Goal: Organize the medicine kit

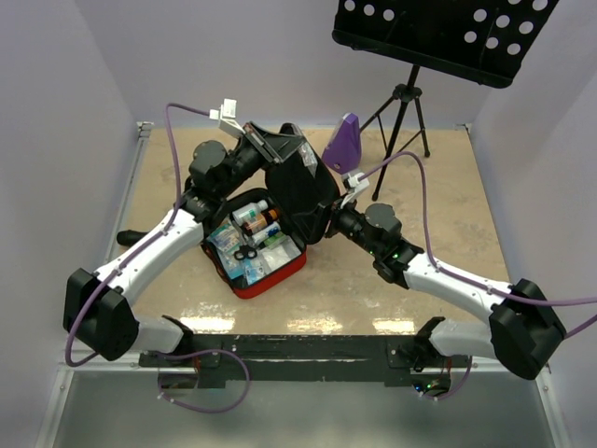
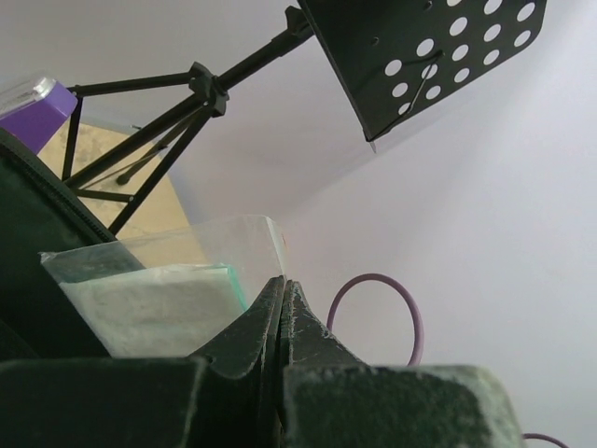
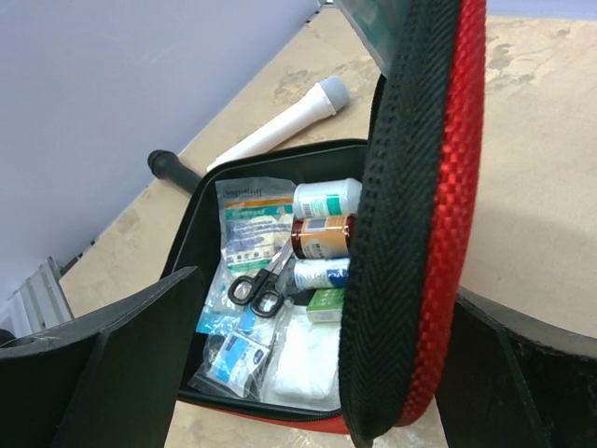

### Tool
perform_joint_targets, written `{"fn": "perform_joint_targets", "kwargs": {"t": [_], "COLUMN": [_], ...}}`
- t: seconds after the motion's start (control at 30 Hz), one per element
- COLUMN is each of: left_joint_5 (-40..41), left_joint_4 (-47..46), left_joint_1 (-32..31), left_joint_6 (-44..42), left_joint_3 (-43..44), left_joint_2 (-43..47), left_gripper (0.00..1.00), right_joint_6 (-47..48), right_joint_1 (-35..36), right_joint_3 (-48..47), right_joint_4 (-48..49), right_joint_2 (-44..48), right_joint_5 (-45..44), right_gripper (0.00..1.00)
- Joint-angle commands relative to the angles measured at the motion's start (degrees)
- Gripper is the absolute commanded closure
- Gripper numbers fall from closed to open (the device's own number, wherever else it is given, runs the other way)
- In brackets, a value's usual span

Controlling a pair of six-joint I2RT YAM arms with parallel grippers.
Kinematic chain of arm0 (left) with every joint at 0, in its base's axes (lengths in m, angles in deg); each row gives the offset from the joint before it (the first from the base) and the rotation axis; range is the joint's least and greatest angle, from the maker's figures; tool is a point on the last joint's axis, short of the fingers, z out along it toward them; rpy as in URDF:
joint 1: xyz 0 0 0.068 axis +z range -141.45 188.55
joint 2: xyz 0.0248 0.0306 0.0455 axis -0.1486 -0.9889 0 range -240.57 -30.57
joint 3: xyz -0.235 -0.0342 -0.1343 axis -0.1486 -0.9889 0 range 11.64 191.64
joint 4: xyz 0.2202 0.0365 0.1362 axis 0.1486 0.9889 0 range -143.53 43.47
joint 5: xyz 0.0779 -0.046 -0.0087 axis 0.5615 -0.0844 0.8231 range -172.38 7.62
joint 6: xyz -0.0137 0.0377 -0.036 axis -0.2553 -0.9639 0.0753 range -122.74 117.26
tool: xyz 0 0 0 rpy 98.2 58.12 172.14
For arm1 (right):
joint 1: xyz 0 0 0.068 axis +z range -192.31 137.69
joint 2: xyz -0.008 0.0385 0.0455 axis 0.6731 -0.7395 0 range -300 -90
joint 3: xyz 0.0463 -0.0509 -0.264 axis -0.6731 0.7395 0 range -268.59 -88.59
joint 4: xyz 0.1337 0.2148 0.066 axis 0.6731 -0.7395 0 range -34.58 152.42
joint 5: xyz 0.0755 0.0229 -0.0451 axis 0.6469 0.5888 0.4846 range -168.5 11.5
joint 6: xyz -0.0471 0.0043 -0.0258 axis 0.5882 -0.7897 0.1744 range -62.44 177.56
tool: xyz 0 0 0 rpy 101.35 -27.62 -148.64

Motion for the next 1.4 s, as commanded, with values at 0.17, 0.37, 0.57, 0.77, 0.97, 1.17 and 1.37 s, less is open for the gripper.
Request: {"fn": "perform_joint_targets", "kwargs": {"t": [0.17,0.37,0.57,0.77,0.97,1.17,1.37], "left_joint_5": [-0.5,0.5,1.0,-1.3,0.9,23.5,29.5], "left_joint_4": [-6.8,-7.6,-5.9,0.8,14.1,41.5,52.1], "left_joint_1": [-1.0,-1.2,-1.0,-0.8,2.0,6.7,12.8], "left_joint_6": [2.1,2.1,-0.3,-6.2,-11.0,-20.7,-25.1], "left_joint_3": [-0.6,-5.5,-7.0,-0.5,4.5,-2.8,-10.5], "left_joint_2": [-1.9,-1.8,-2.6,-0.9,4.0,20.3,33.9], "left_gripper": [1.00,1.00,1.00,0.48,0.25,0.21,0.16], "right_joint_6": [1.3,1.4,1.4,1.6,1.5,3.9,6.5], "right_joint_1": [-0.1,-0.2,-0.1,-0.1,-0.2,0.0,4.7], "right_joint_3": [-1.7,-1.5,-2.4,-2.7,-3.0,-5.7,-10.3], "right_joint_4": [-0.8,-1.2,-1.3,-1.3,-1.3,-4.9,-8.3], "right_joint_2": [2.6,3.7,3.5,2.7,2.5,2.2,1.8], "right_joint_5": [1.6,1.8,2.3,2.2,2.1,1.5,5.6], "right_gripper": [0.03,0.03,0.03,0.03,0.03,0.03,0.03]}}
